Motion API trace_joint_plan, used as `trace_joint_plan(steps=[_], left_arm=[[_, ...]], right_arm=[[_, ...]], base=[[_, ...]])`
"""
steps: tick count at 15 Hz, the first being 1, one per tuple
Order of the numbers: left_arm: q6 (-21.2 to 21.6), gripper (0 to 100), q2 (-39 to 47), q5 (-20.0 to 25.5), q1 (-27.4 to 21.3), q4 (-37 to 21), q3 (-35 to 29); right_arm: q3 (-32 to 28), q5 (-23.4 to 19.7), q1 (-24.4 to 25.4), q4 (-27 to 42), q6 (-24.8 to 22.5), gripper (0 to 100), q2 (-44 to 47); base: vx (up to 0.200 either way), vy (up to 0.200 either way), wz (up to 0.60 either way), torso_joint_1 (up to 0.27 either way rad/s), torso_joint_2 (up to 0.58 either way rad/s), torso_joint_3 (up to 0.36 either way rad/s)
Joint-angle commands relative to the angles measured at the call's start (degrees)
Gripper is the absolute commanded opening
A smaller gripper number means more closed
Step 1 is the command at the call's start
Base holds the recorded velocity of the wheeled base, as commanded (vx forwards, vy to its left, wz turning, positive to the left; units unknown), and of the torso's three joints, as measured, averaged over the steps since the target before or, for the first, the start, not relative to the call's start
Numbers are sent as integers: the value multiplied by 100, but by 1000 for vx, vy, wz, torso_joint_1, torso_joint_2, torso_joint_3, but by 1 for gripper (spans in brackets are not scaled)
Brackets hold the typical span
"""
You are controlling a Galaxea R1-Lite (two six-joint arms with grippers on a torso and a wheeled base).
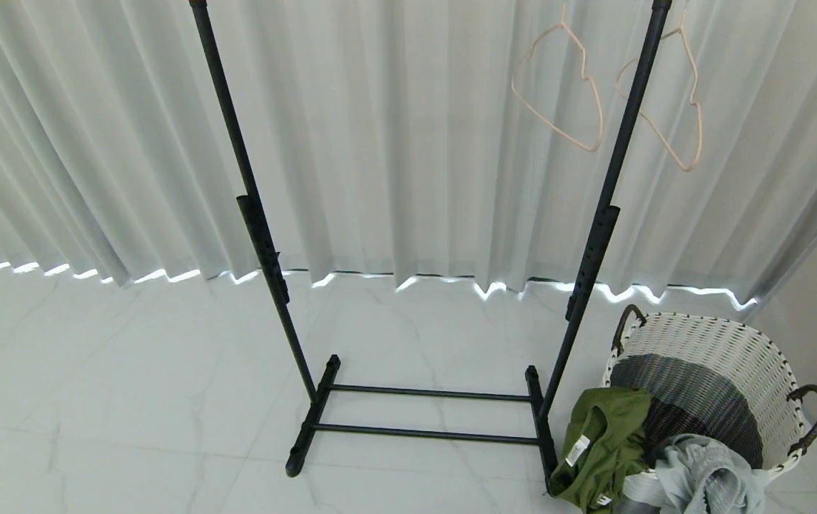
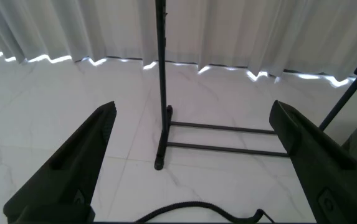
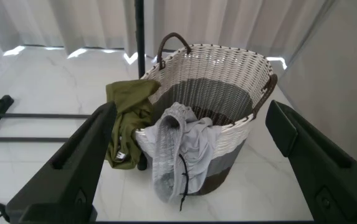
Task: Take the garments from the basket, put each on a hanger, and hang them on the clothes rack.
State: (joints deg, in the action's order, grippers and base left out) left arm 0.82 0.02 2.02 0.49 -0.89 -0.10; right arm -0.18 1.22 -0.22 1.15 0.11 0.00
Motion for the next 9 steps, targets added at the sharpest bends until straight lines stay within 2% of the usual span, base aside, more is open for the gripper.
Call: trace_joint_plan(steps=[1, 6, 9], left_arm=[[6, 100, -2, 9, 13, 1, 1], [6, 100, -2, 9, 4, 1, 1], [6, 100, -2, 9, 13, 1, 1]], right_arm=[[1, 1, 4, 0, 7, 100, 0], [1, 1, 4, 0, 7, 100, 0], [1, 1, 4, 0, 7, 100, 0]], base=[[0, 0, 0, 0, 0, 0], [0, 0, 0, 0, 0, 0], [200, 0, 0, -40, 220, 175]])
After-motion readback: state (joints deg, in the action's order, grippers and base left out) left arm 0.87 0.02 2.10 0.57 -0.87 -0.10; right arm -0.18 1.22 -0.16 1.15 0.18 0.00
